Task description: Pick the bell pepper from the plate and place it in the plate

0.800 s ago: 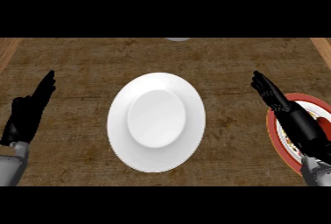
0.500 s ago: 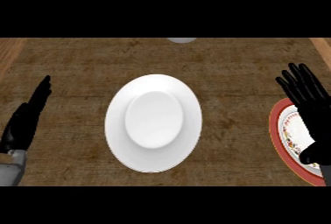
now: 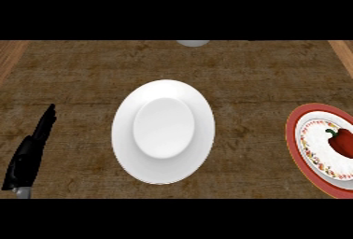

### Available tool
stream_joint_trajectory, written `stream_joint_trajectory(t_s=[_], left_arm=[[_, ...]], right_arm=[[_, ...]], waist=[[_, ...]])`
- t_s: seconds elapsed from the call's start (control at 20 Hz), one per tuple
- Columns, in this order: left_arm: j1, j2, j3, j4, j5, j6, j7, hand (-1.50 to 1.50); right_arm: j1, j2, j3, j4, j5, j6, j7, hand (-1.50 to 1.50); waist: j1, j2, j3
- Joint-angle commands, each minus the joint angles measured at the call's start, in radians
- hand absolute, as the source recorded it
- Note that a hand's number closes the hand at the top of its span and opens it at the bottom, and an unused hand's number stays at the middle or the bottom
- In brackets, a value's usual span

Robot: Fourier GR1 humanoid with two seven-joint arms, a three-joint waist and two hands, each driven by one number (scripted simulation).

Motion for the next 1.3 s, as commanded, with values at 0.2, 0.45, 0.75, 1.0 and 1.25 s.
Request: stream_joint_trajectory(t_s=[0.2,0.45,0.75,1.0,1.25], left_arm=[[0.072,-0.011,0.017,-0.06,-0.005,-0.032,-0.025,0.0],[0.061,-0.042,0.004,-0.017,-0.035,-0.002,-0.061,0.0],[-0.012,-0.028,0.036,0.046,-0.024,-0.052,-0.063,0.0],[-0.004,-0.029,0.043,0.007,-0.036,-0.05,-0.032,0.0],[0.019,-0.043,0.055,-0.002,-0.041,-0.063,-0.055,0.0]], right_arm=[[0.116,-0.157,-0.107,0.079,-0.067,0.304,0.027,-1.5],[0.156,-0.315,-0.085,0.12,0.164,0.391,-0.013,-1.5],[0.083,-0.402,-0.019,0.198,0.376,0.414,-0.045,-1.5],[-0.017,-0.447,0.081,0.271,0.511,0.426,-0.019,-1.5],[-0.089,-0.465,0.163,0.358,0.628,0.494,-0.041,-1.5]], waist=[[0.01,0.0,-0.001],[0.013,0.003,0.0],[0.017,0.006,-0.001],[0.029,0.007,0.0],[0.028,0.005,0.0]])
